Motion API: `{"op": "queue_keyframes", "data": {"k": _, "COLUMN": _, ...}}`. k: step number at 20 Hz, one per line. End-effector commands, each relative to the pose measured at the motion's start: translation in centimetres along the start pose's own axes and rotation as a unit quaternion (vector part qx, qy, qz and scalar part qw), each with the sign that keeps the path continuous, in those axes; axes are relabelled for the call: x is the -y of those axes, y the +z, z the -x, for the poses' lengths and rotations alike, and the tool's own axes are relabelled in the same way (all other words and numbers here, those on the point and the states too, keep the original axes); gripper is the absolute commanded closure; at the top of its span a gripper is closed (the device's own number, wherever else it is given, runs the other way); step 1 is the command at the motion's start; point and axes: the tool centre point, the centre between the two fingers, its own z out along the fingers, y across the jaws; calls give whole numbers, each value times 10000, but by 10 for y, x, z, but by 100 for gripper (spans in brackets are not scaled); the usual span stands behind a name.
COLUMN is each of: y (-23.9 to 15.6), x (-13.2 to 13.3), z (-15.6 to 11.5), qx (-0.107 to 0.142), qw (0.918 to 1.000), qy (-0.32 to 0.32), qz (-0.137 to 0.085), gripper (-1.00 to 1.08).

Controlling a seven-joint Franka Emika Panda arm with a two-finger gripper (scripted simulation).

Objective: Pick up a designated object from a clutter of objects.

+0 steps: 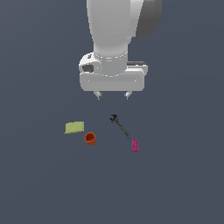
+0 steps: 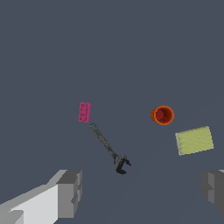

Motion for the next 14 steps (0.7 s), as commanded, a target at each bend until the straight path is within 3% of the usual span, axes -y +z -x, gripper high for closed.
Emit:
{"op": "queue_keyframes", "data": {"k": 1, "y": 0, "x": 0, "z": 0, "qx": 0, "qw": 10000, "qy": 0, "qz": 0, "gripper": -92}}
{"op": "queue_keyframes", "data": {"k": 14, "y": 1, "x": 3, "z": -4, "qx": 41, "qw": 9999, "qy": -140, "qz": 85, "gripper": -92}}
